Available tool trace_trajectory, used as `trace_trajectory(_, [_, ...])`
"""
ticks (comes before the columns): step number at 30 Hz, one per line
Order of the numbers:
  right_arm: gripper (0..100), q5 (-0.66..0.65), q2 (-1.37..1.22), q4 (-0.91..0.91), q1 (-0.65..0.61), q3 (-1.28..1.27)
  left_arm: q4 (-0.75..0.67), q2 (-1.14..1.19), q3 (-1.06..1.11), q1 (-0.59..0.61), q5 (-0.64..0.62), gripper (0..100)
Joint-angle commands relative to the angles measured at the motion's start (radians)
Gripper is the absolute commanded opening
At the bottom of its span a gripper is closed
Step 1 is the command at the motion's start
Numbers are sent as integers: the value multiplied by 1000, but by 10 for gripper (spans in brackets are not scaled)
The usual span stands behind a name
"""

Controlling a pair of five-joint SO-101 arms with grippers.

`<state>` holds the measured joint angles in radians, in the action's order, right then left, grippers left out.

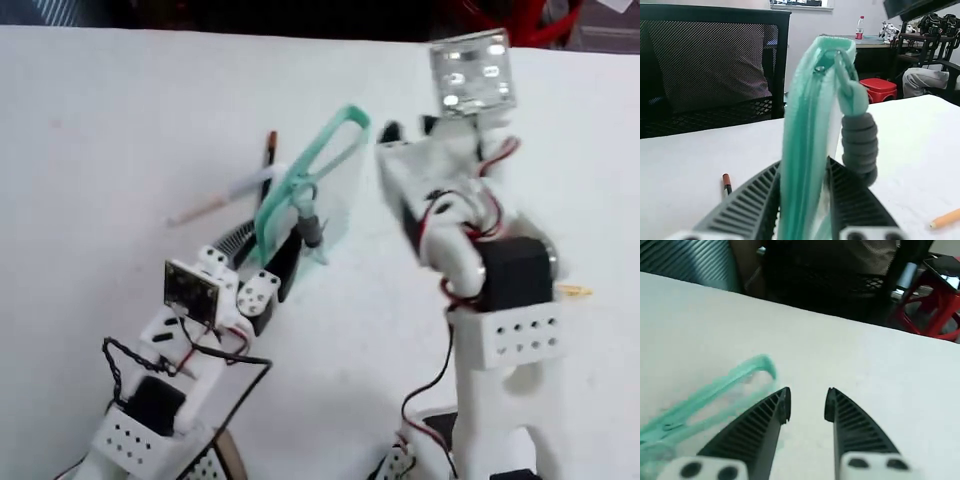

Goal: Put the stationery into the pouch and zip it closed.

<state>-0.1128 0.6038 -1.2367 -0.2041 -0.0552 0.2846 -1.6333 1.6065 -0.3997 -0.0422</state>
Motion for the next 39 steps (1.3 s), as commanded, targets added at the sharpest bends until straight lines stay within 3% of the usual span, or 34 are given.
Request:
trace_trajectory(1, [113,-130,-15,-42,131,32,-3,-12,-37,7,-12,138])
trace_trajectory(5, [113,-334,-150,-84,297,35,3,-12,-35,7,-12,138])
trace_trajectory(12, [112,-836,-573,-194,496,38,5,-12,-34,8,-12,138])
trace_trajectory(20, [112,-1126,-746,-99,567,21,40,-12,-34,12,-8,142])
trace_trajectory(29, [118,-1467,-796,61,595,-192,61,-13,-35,13,-6,143])
trace_trajectory(35, [326,-1637,-805,91,602,-252,83,-13,-41,15,-6,143])
trace_trajectory(39, [329,-1656,-806,162,564,-292,81,-13,-40,15,-6,143])
